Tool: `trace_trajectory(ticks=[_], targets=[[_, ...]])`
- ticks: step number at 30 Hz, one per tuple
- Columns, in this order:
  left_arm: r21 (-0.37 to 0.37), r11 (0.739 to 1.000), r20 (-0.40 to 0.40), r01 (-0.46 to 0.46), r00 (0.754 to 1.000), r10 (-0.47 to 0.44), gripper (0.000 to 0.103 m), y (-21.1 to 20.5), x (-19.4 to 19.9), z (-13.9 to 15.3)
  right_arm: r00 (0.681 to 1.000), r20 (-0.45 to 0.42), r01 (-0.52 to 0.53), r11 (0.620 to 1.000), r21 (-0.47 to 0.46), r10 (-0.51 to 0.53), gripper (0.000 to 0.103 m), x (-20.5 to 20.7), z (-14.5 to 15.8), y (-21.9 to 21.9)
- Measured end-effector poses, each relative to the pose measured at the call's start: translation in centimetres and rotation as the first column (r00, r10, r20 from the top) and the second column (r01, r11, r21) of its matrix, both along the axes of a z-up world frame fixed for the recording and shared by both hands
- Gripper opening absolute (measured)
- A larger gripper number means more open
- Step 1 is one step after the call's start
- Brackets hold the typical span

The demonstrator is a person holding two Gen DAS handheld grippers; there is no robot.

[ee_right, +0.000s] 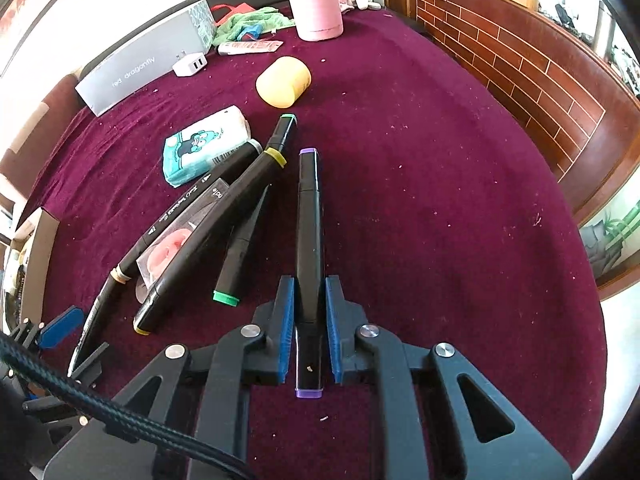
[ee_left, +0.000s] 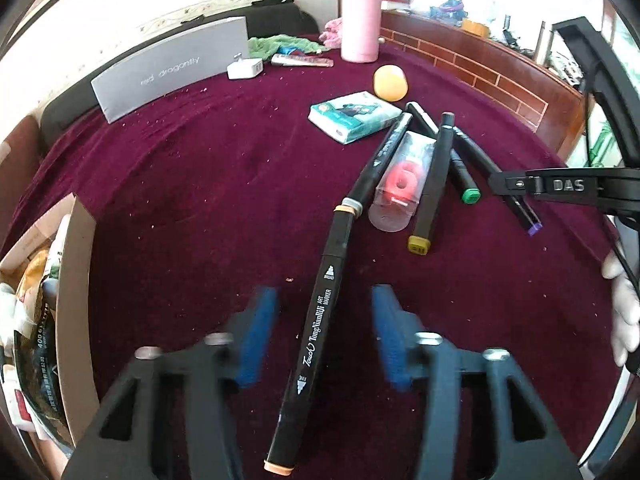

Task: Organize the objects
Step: 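Grasp the purple-capped black marker with the right tool, then carry both markers toward the cardboard box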

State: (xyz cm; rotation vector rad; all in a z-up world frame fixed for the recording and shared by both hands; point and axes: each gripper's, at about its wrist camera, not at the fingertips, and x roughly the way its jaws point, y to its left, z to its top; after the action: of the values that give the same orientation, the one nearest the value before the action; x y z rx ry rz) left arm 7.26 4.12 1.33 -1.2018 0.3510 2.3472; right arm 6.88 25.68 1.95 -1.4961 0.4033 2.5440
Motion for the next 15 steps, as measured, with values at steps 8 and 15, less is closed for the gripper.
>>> trace_trajectory(ticks=[8,15], targets=[[0.173,0.981,0.085,-0.083,0.994,0.069,0.011,-3.7,0.9,0.8,0.998,-0.047,-0.037,0.998,-0.051,0.034,0.012,0.8,0.3,-0.2],[0.247,0.963,0.071,-0.103,0.994,0.088,0.011,-5.4,2.4,2.3,0.996,-0.083,-0.035,0.979,-0.2,0.019,0.013,2.9,0.9,0.6]])
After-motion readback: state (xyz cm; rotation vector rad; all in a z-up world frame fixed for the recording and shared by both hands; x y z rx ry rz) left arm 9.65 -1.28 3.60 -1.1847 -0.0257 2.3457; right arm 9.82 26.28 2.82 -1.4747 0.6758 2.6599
